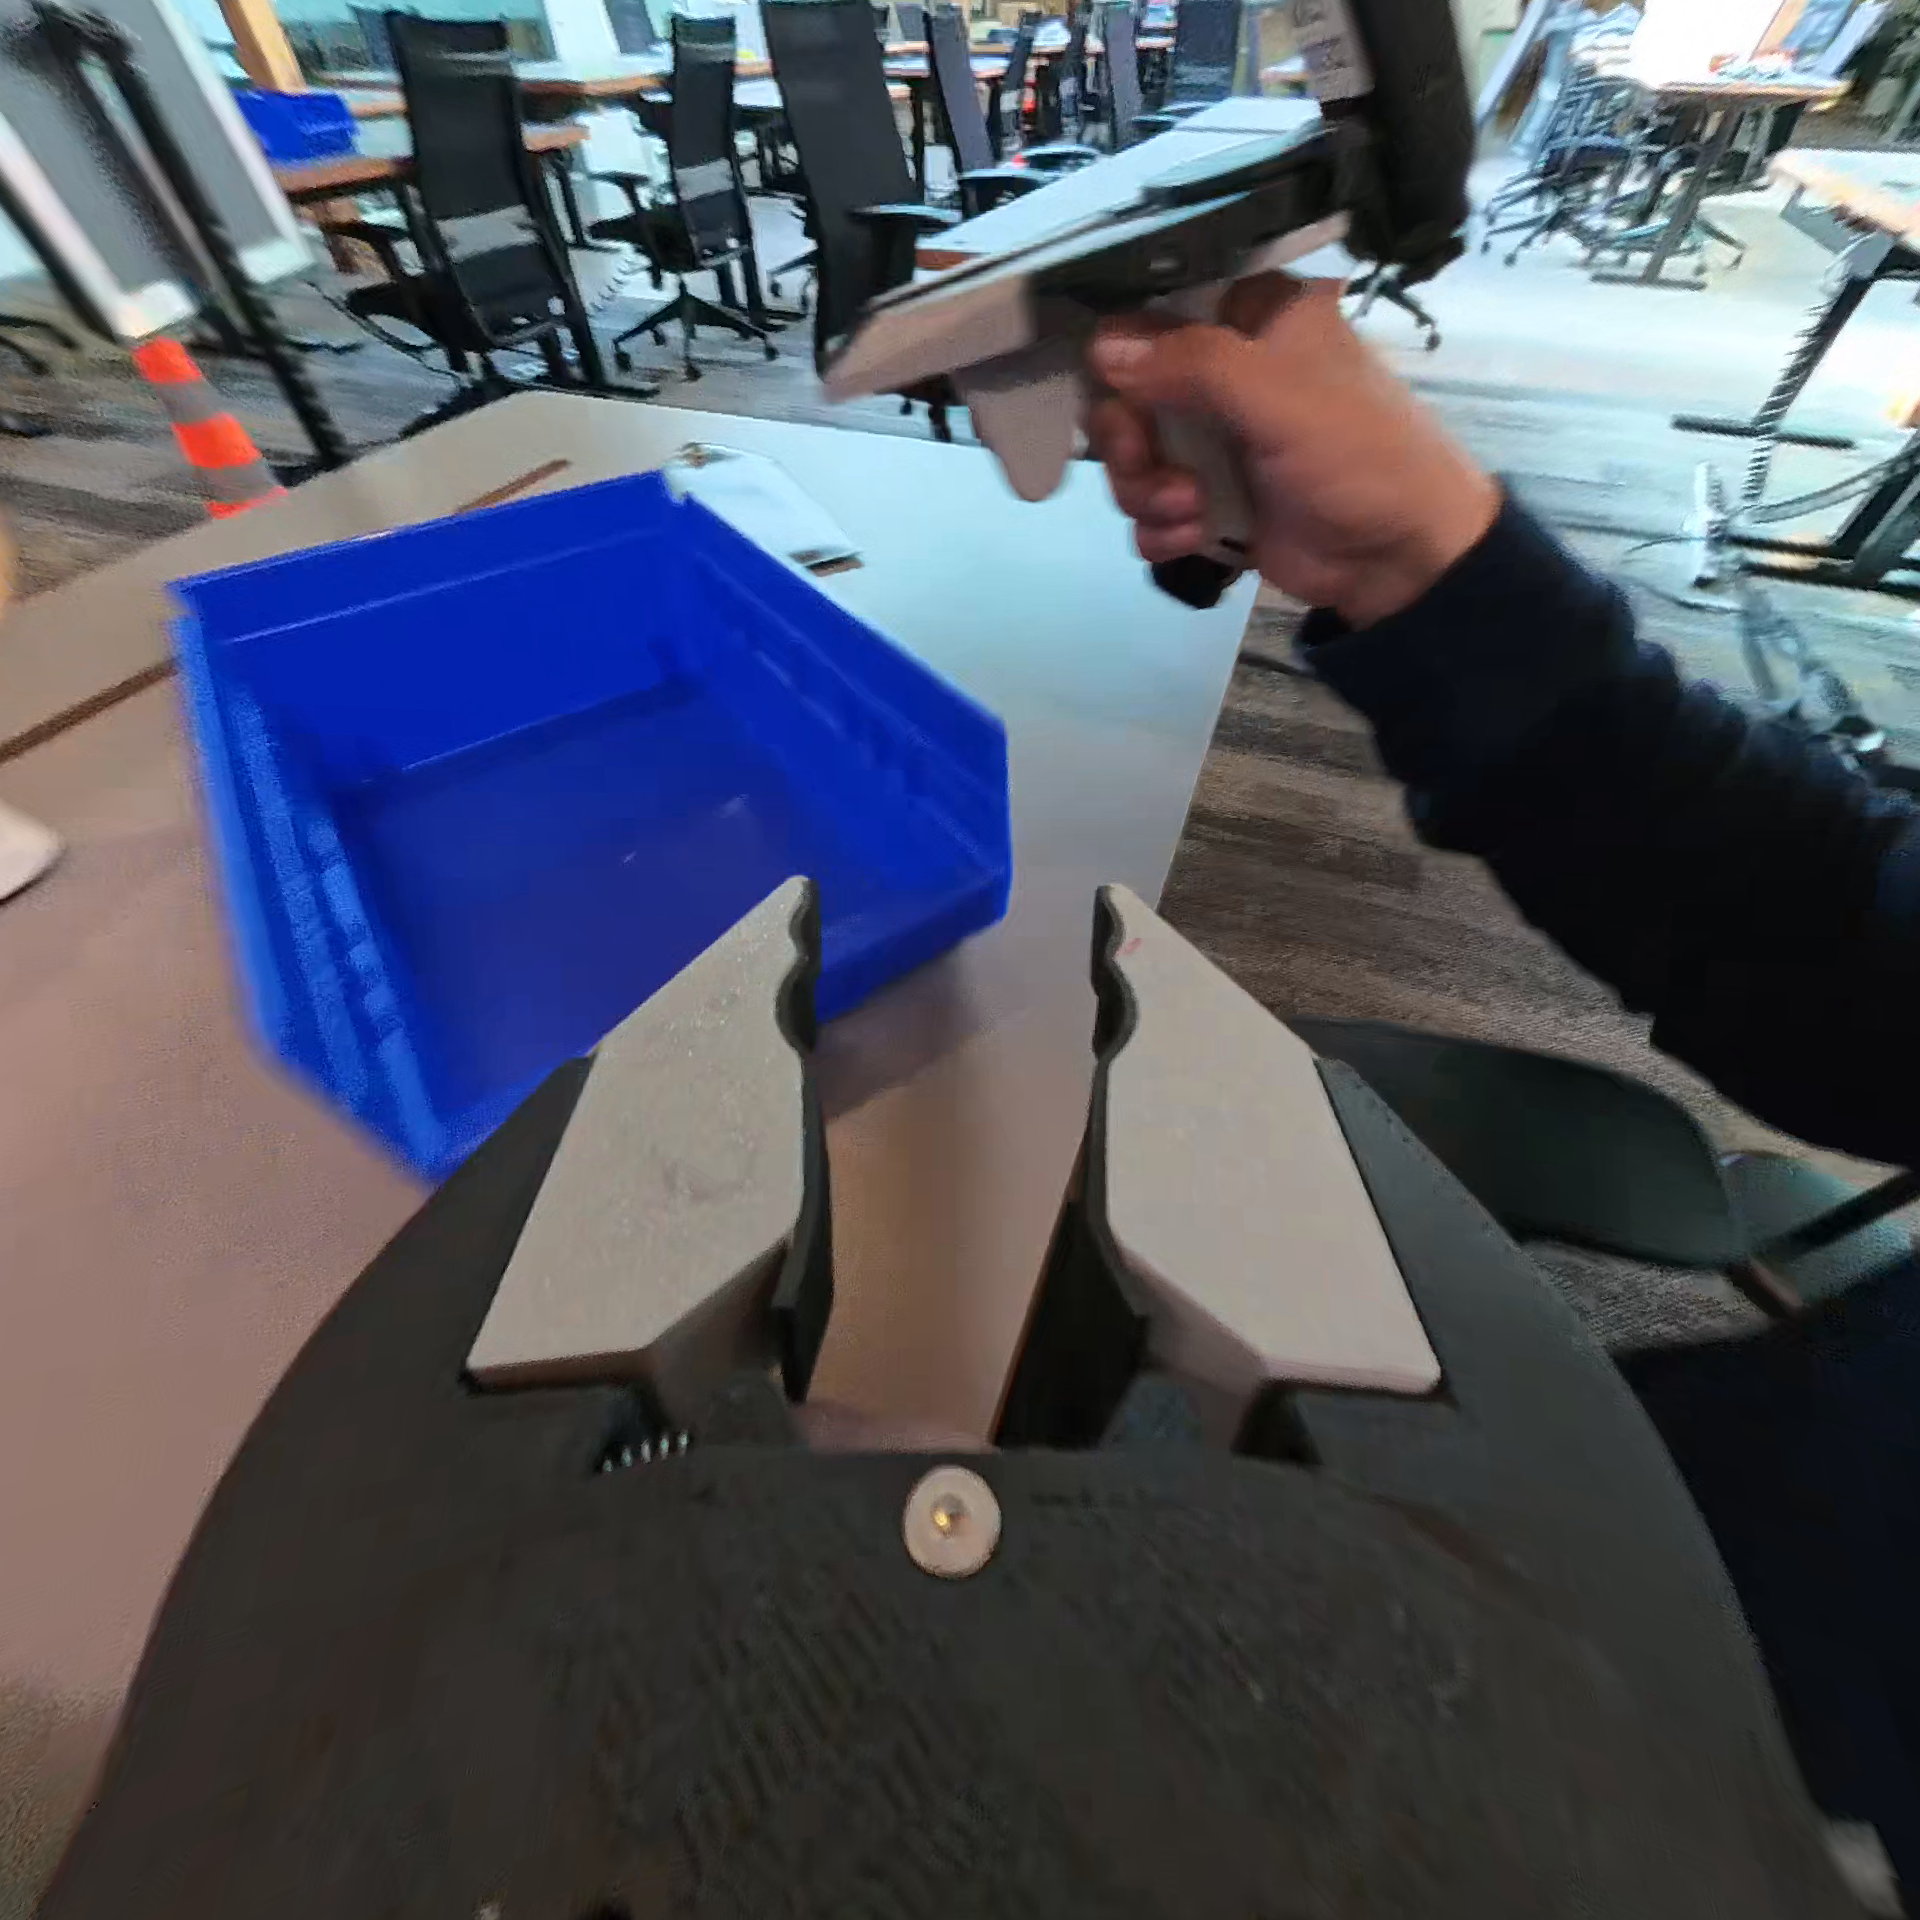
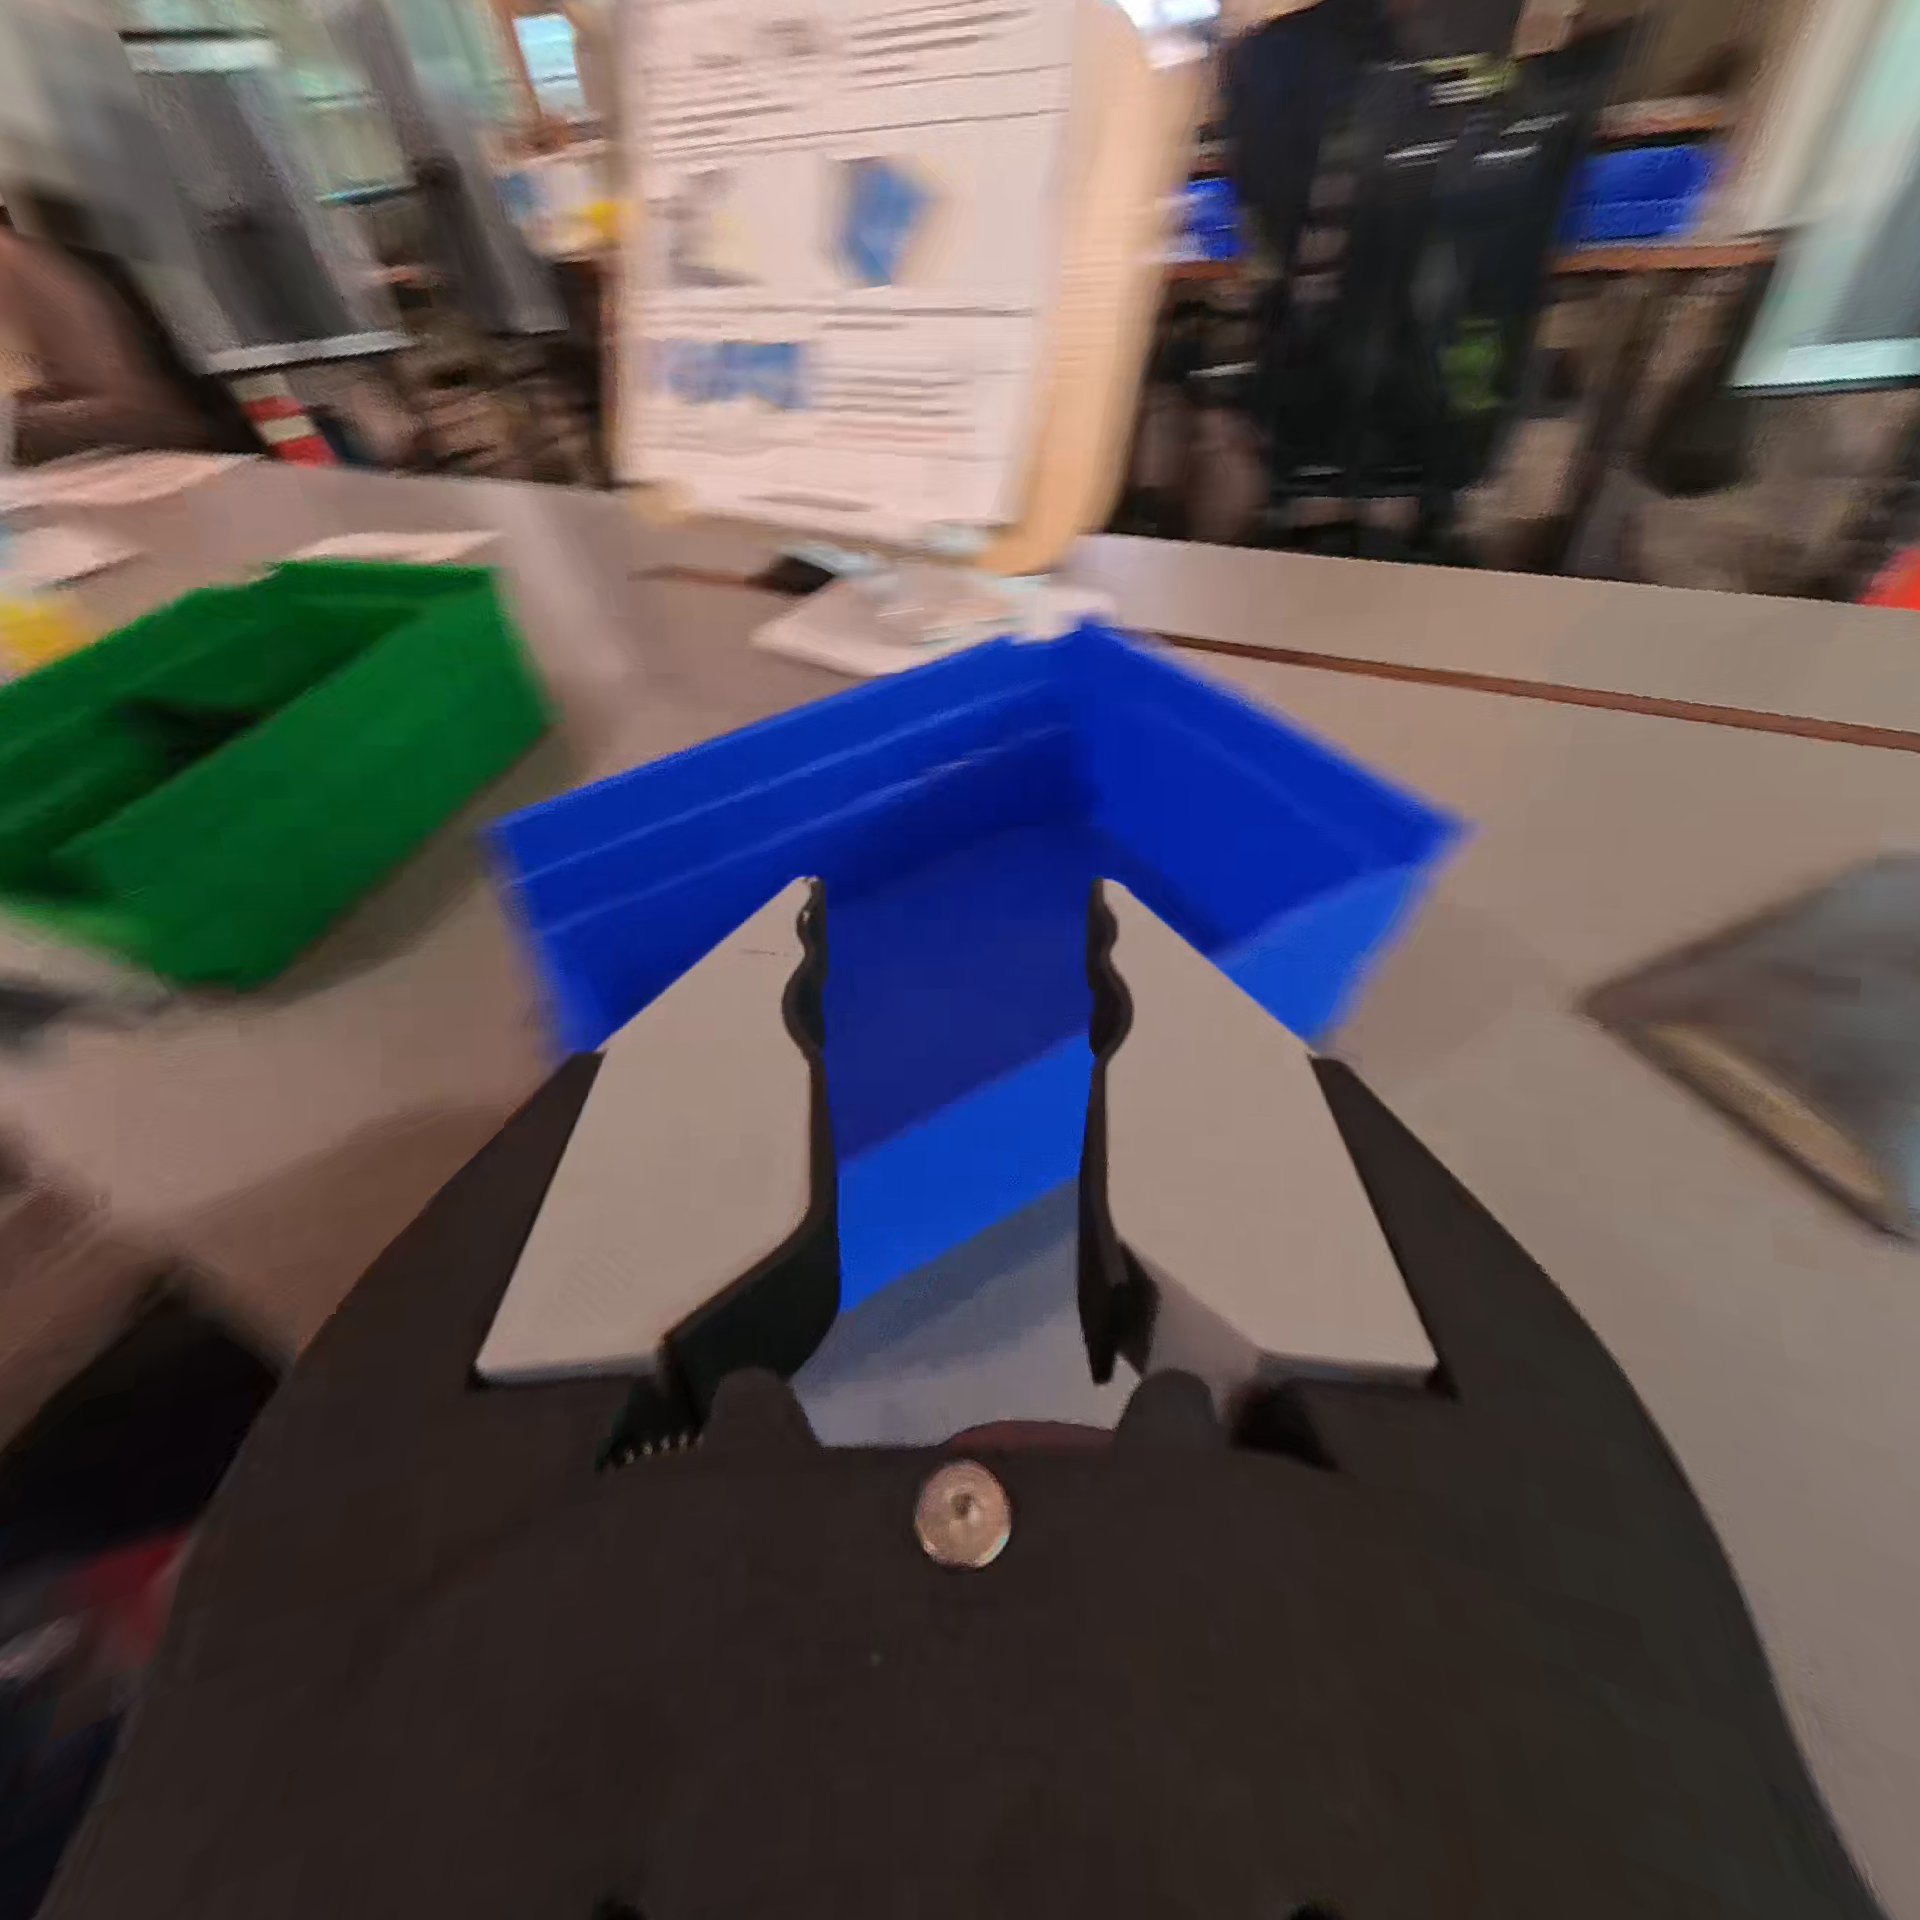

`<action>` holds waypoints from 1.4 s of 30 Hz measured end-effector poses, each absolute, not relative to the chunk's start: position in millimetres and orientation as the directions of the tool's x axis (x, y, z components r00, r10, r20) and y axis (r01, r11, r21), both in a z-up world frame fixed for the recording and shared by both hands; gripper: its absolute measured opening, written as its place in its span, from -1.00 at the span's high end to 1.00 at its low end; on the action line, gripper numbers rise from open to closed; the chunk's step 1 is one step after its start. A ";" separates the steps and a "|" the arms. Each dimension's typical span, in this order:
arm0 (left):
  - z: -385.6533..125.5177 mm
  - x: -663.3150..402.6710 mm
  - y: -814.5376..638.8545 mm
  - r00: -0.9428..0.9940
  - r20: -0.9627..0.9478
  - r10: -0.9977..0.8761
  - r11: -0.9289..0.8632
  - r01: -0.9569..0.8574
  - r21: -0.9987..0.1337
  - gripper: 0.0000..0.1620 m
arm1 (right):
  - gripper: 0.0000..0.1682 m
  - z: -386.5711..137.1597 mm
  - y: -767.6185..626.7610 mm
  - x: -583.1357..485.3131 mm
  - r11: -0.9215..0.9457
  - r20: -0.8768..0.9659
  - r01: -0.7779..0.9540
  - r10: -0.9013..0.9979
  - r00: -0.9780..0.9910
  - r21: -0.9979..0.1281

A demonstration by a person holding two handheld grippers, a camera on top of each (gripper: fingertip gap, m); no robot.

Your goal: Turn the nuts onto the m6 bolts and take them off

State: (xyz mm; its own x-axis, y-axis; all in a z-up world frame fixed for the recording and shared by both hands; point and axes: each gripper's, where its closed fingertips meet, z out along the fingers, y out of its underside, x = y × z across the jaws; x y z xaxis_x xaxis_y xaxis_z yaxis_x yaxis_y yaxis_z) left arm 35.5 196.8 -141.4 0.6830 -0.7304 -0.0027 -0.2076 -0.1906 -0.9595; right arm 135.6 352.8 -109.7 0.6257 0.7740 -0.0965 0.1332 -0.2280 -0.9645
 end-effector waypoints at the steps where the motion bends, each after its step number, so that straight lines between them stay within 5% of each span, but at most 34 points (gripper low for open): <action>1: -140.7 14.2 183.5 0.700 -0.023 -0.714 -0.187 -0.222 -0.957 0.36 | 0.38 -112.5 317.3 113.7 -0.225 -0.100 0.174 0.840 0.533 -0.959; 4: -154.4 -56.0 157.9 0.777 -0.103 -0.620 -0.232 -0.307 -0.923 0.31 | 0.34 -156.4 233.1 61.2 -0.165 -0.017 0.411 0.940 0.341 -0.897; 9: -203.2 -178.5 136.6 0.887 -0.192 -0.421 -0.445 -0.386 -0.808 0.28 | 0.35 -228.2 258.5 68.2 -0.096 0.320 0.706 0.843 0.433 -0.701; 10: -210.5 -205.1 134.2 0.907 -0.222 -0.357 -0.474 -0.381 -0.794 0.28 | 0.70 -233.9 268.3 77.3 -0.114 0.332 0.725 0.833 0.443 -0.680; 11: -216.9 -229.7 131.1 0.922 -0.245 -0.301 -0.498 -0.371 -0.784 0.29 | 0.86 -235.3 276.9 84.9 -0.120 0.333 0.727 0.830 0.448 -0.677; 14: -234.2 -292.2 120.8 0.942 -0.288 -0.173 -0.559 -0.334 -0.759 0.29 | 0.63 -230.4 317.6 121.0 -0.186 0.353 0.711 0.766 0.537 -0.678; 16: -239.3 -319.3 117.9 0.945 -0.289 -0.151 -0.561 -0.323 -0.762 0.05 | 0.44 -223.5 352.5 157.7 -0.281 0.386 0.684 0.655 0.649 -0.673; 18: -240.1 -337.6 117.3 0.960 -0.247 -0.131 -0.555 -0.278 -0.784 0.04 | 0.40 -219.0 360.0 171.5 -0.349 0.341 0.644 0.627 0.700 -0.681; 26: -197.5 -306.0 120.1 0.971 -0.151 -0.183 -0.384 -0.212 -0.898 0.22 | 0.32 -188.6 317.3 76.9 -0.142 0.217 0.509 0.785 0.580 -0.849; 32: -204.5 -281.9 132.7 0.947 -0.262 -0.186 -0.404 -0.317 -0.858 0.24 | 0.31 -168.4 304.2 27.9 -0.021 0.241 0.423 0.796 0.555 -0.906; 42: -184.0 -362.4 93.4 0.992 -0.129 -0.012 -0.440 -0.121 -0.890 0.24 | 0.32 -176.0 319.2 92.4 -0.102 0.198 0.376 0.709 0.677 -0.921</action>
State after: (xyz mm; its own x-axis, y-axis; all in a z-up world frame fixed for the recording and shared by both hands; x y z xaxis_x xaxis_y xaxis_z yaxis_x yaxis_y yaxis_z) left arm -362.4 93.4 -184.0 0.9915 -0.0118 -0.1292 -0.1212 -0.4403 -0.8896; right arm 92.4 319.2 -176.0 0.6769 0.7089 0.1980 0.3763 -0.1022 -0.9208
